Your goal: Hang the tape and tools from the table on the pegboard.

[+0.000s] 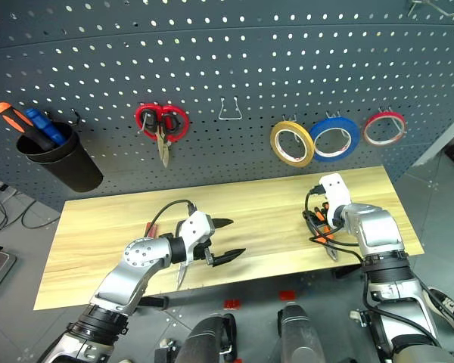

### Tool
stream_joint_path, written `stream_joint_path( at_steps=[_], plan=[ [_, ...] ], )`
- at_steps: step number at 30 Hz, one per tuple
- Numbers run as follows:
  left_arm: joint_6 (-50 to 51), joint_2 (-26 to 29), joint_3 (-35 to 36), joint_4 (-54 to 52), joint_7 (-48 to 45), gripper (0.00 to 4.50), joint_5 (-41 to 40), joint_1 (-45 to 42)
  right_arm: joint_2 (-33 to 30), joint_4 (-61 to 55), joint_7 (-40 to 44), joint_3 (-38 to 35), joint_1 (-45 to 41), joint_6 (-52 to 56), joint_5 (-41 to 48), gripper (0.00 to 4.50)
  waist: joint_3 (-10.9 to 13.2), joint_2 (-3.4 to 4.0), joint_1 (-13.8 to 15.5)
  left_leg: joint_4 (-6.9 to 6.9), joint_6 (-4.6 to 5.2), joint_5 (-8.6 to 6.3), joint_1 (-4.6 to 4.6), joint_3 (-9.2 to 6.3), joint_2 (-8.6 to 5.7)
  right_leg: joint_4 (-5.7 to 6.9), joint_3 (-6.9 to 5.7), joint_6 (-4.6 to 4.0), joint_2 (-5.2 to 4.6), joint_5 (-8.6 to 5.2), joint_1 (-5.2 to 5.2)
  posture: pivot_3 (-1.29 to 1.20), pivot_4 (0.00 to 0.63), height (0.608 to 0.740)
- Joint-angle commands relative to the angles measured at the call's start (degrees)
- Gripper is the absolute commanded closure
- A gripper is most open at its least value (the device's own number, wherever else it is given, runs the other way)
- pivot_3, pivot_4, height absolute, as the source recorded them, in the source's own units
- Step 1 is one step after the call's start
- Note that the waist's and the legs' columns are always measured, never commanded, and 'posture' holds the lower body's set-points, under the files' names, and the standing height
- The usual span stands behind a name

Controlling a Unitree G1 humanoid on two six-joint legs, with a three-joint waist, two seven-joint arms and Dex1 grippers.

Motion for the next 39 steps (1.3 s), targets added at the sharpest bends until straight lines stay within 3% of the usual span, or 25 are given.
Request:
stream_joint_path(
  at_steps=[1, 11, 19, 34, 39],
  plan=[
    [0.4, -0.7, -0.1, -3.2, 0.9, 0.00, -0.5, 1.0, -0.2, -3.7, 0.8, 0.7, -1.7, 3.4, 1.5, 0.02, 0.3, 0.00, 0.0, 0.00, 0.00, 0.00, 0.00, 0.00, 0.00, 0.00, -0.01, 0.00, 0.00, 0.00, 0.00, -0.20, 0.374, 0.740],
    [1.8, -1.9, -0.1, -4.9, 2.5, 0.00, -0.5, 1.3, -0.8, 2.0, 0.2, 3.8, -0.7, -0.9, -0.5, 0.02, 1.0, -0.28, 0.5, 0.00, 0.00, 0.00, 0.00, -0.02, 0.02, 0.01, -0.06, 0.00, 0.01, 0.00, -0.01, -0.17, 0.379, 0.740],
    [2.6, -2.1, -0.2, -5.8, 2.9, 0.00, -0.6, 1.4, 0.5, 11.3, -3.1, 2.5, -3.0, -5.8, -2.5, 0.02, 1.3, -0.36, 0.6, -0.02, 0.00, 0.00, -0.01, -0.02, 0.04, -0.01, -0.18, 0.00, -0.01, 0.00, -0.02, -0.17, 0.382, 0.740],
    [4.1, -2.2, -0.1, -7.2, 2.0, 0.00, -1.4, 0.8, 2.2, 18.6, -4.8, 2.3, -6.1, -8.2, -2.7, 0.02, 2.0, -0.36, 0.7, -0.06, -0.01, 0.00, -0.03, -0.08, 0.07, -0.05, -0.32, 0.00, -0.03, 0.00, -0.02, -0.16, 0.388, 0.740],
    [4.4, -2.0, 0.0, -7.6, 1.7, 0.00, -1.5, 0.8, 2.2, 19.9, -5.3, 2.0, -6.7, -9.0, -2.6, 1.49, 2.5, -0.39, 0.7, -0.06, -0.01, 0.01, -0.04, -0.12, 0.07, -0.05, -0.32, 0.00, -0.04, 0.00, -0.01, -0.15, 0.395, 0.740]
  ],
)
